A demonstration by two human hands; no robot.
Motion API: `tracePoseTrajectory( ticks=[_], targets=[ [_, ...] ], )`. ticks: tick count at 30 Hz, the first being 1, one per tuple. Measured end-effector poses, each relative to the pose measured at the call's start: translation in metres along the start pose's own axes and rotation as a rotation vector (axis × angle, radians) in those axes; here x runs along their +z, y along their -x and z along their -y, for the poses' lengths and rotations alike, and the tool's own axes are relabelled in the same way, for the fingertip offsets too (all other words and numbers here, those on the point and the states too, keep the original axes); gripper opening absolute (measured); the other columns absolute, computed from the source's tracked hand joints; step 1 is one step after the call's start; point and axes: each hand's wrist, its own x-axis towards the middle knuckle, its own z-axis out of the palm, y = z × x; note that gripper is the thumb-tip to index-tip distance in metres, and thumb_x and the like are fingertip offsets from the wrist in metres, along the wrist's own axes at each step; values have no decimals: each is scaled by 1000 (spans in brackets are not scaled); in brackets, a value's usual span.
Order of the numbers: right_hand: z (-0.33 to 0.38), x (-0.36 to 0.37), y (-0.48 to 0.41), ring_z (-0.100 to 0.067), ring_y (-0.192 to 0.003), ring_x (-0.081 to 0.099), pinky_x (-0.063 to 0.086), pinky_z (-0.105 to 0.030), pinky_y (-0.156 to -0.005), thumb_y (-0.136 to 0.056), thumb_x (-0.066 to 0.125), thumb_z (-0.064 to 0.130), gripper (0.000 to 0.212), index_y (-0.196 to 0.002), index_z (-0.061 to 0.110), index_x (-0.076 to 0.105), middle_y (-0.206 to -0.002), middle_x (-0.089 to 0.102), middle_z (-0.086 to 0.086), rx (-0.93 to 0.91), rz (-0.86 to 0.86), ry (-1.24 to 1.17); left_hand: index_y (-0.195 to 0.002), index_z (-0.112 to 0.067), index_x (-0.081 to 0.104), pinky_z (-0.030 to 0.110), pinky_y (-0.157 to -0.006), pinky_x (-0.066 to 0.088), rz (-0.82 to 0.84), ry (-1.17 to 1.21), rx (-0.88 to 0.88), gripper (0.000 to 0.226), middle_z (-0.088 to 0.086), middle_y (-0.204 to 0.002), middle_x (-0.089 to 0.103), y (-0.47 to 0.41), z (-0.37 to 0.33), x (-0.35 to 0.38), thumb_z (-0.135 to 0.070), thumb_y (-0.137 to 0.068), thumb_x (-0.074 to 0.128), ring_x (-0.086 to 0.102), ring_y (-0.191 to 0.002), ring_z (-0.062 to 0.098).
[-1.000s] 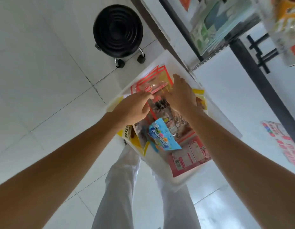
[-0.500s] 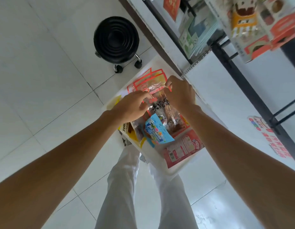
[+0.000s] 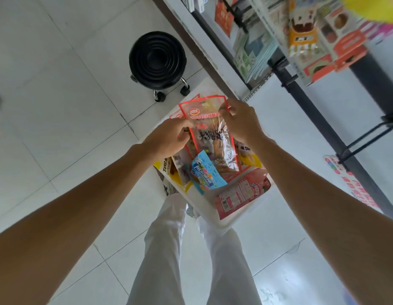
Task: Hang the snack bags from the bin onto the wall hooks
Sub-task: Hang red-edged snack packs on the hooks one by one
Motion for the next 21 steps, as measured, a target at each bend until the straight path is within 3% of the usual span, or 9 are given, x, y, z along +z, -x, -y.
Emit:
tracePoseTrajectory(
  ticks=[4, 8, 12, 15, 18, 21],
  targets=[
    [27, -34, 12, -9, -90, 60, 40, -17, -72, -97, 53, 21, 13, -99, 14, 64, -95, 66, 4, -82, -54, -69, -131, -14, 58, 27, -93, 44, -36, -14, -18, 34, 4, -130, 62, 13, -16, -24, -18, -98, 48, 58, -117, 17],
    [55, -72, 28, -7, -86, 63, 47, -22, -79, -95, 55, 20, 8, -90, 23, 60, -82, 61, 17, -163, -72, -119, -130, -12, 59, 27, -95, 41, -77, -49, -19, 34, 5, -130, 62, 34, -40, -55, -16, -97, 49, 56, -121, 19],
    [90, -110, 49, 2, -76, 58, 38, -5, -67, -95, 56, 16, 10, -88, 21, 60, -76, 59, 16, -234, -102, -160, -127, -12, 60, 24, -90, 39, -140, -77, -14, 32, 4, -129, 62, 55, -71, -90, -17, -97, 50, 57, -119, 18],
    [119, -136, 64, 3, -77, 62, 45, -11, -70, -95, 56, 14, 11, -88, 21, 60, -77, 61, 13, -294, -125, -217, -127, -10, 60, 23, -88, 39, -175, -78, 1, 34, 5, -128, 63, 72, -94, -118, -11, -95, 48, 57, -118, 19],
    [149, -159, 80, 10, -69, 58, 42, -8, -68, -95, 56, 10, 8, -92, 12, 63, -76, 60, 15, -348, -171, -254, -133, -9, 57, 23, -95, 36, -200, -97, 9, 36, 6, -136, 58, 94, -112, -146, -12, -98, 47, 52, -126, 19],
    [180, -176, 98, 0, -66, 57, 46, -22, -68, -93, 58, 10, 7, -88, 11, 62, -72, 61, 6, -397, -229, -257, -137, -8, 54, 25, -103, 34, -210, -141, 32, 38, 5, -141, 55, 117, -120, -178, -14, -99, 47, 49, -130, 20]
  ],
)
